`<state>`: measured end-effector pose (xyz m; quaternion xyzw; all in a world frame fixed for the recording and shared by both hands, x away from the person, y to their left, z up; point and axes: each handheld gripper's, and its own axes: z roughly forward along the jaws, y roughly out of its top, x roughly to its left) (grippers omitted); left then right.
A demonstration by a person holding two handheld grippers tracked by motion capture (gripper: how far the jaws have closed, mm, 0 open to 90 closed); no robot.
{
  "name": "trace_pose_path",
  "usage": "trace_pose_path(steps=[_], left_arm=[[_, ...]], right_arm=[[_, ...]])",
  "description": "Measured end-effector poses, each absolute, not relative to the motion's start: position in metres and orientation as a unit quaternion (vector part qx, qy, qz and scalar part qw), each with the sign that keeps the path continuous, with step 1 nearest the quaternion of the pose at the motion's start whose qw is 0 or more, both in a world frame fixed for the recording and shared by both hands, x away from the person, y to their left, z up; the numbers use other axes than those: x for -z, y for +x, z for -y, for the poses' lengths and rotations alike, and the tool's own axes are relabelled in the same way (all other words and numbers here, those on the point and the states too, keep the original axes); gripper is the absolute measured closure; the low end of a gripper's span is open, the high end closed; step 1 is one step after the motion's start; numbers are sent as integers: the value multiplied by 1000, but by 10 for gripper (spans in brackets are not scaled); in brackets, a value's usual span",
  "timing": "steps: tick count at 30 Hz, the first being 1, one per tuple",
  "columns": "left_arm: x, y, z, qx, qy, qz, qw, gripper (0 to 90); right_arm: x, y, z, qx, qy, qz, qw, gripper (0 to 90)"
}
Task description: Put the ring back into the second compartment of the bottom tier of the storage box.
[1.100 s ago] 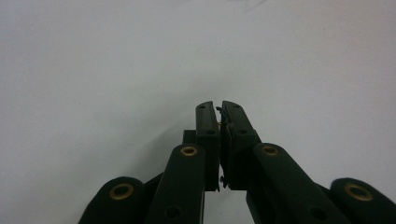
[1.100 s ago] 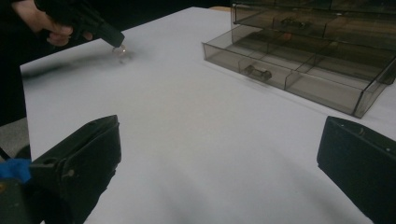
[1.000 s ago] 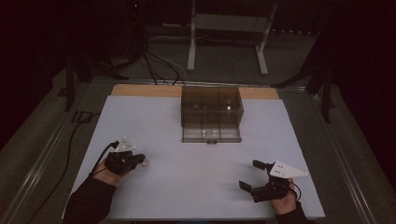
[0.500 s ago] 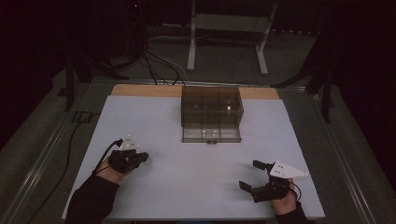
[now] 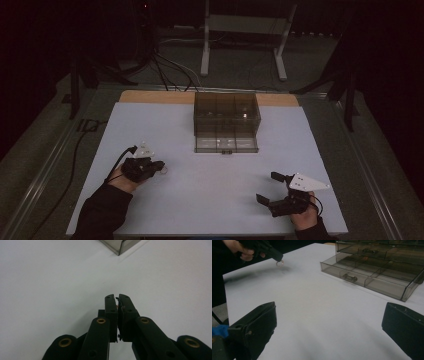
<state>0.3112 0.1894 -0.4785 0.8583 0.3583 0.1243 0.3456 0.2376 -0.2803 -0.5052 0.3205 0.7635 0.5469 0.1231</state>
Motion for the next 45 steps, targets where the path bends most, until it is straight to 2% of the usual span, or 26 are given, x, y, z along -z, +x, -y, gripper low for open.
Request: trace_pose_path(steps=[45], left_arm=[[470,337,-127,-105,880,-300,352,881]], right_arm=[[505,237,280,-547,320,-764,121,0]])
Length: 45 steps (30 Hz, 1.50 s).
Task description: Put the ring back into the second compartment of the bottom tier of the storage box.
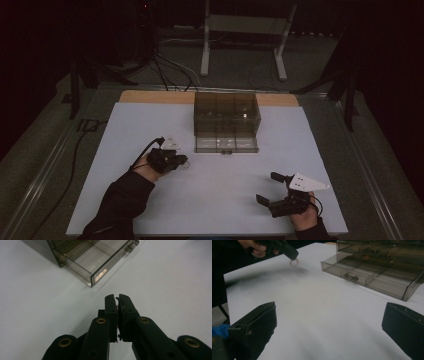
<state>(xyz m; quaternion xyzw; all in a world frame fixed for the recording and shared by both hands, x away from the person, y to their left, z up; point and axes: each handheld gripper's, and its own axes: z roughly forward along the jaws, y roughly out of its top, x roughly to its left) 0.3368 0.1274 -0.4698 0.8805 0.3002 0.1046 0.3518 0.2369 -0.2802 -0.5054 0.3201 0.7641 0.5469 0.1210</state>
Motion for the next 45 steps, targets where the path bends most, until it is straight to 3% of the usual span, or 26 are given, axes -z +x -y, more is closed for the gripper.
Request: trace_pose_path(steps=[45], left_arm=[[454,374,-61,-83,879,-263,389,879]], right_arm=[[505,235,281,-547,318,-765,121,0]])
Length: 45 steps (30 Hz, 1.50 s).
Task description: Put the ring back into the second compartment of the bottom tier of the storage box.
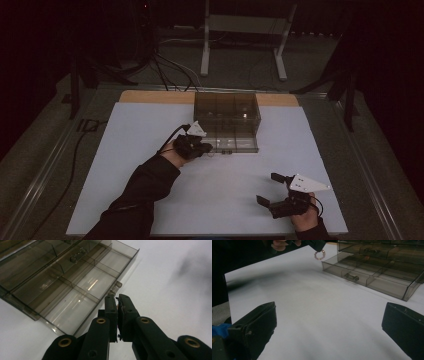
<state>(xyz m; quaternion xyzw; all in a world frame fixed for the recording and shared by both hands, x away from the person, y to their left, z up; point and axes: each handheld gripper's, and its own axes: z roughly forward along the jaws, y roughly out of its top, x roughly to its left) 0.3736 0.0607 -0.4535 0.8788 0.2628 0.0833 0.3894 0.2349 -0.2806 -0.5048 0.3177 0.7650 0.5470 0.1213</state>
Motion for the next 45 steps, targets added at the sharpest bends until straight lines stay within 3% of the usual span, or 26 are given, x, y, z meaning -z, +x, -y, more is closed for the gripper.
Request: trace_pose_path(steps=[45], left_arm=[[457,419,-21,-92,859,-296,407,873]], right_arm=[[505,234,283,-547,321,-763,120,0]])
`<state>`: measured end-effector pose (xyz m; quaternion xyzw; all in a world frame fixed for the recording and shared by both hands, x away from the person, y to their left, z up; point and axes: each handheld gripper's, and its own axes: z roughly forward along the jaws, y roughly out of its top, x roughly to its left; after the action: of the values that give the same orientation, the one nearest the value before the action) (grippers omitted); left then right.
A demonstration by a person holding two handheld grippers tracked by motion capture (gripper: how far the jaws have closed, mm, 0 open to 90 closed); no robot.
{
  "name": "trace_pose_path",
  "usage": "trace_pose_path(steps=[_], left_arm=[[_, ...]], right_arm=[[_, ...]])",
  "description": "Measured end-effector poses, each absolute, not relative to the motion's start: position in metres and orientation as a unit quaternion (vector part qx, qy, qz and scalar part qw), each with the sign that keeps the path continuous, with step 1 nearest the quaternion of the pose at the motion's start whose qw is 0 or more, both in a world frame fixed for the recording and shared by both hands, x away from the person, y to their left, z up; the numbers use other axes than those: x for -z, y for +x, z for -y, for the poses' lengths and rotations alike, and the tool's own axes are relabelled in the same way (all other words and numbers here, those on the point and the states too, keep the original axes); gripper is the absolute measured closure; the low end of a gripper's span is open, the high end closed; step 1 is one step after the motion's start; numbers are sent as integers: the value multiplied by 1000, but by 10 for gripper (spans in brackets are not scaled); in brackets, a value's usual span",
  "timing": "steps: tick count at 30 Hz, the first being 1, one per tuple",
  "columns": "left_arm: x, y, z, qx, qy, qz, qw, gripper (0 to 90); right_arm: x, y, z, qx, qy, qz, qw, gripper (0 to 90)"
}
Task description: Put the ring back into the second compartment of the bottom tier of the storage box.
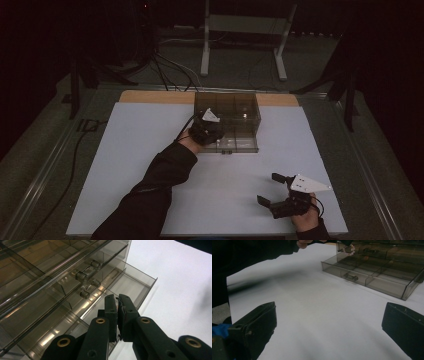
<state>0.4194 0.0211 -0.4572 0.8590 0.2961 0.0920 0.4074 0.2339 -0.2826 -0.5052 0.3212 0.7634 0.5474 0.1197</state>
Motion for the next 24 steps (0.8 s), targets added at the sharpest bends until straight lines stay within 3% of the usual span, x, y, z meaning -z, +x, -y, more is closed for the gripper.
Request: trace_pose_path(steps=[24], left_arm=[[474,435,9,-92,865,-311,382,874]], right_arm=[[504,233,283,-548,317,-765,121,0]])
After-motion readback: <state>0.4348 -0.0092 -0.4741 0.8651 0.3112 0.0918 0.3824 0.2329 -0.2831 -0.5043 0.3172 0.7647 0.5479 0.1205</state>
